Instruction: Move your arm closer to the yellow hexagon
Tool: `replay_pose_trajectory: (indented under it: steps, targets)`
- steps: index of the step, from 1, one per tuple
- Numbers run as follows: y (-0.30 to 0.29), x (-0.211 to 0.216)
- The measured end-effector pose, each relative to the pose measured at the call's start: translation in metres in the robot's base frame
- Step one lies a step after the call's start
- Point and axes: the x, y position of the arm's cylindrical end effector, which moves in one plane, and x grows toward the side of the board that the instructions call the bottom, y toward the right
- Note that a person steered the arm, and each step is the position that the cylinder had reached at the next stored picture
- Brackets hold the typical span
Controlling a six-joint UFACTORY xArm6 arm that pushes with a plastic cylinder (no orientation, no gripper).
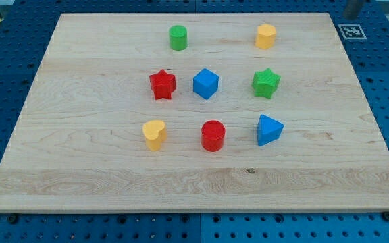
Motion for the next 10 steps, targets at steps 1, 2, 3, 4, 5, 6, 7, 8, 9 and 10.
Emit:
replay_pose_trajectory:
  steps: [1,2,3,4,5,6,7,8,9,10]
  targets:
    - [0.000,-0.002]
    - [0.000,-0.007]
    - [0.000,-0.007]
    - [0.000,-0.010]
    - [0.000,-0.010]
    - [-0.002,-0.011]
    - [-0.003,-0.011]
    - [-0.003,-0.012]
    - [-0.004,-0.012]
    - [-0.017,0.040]
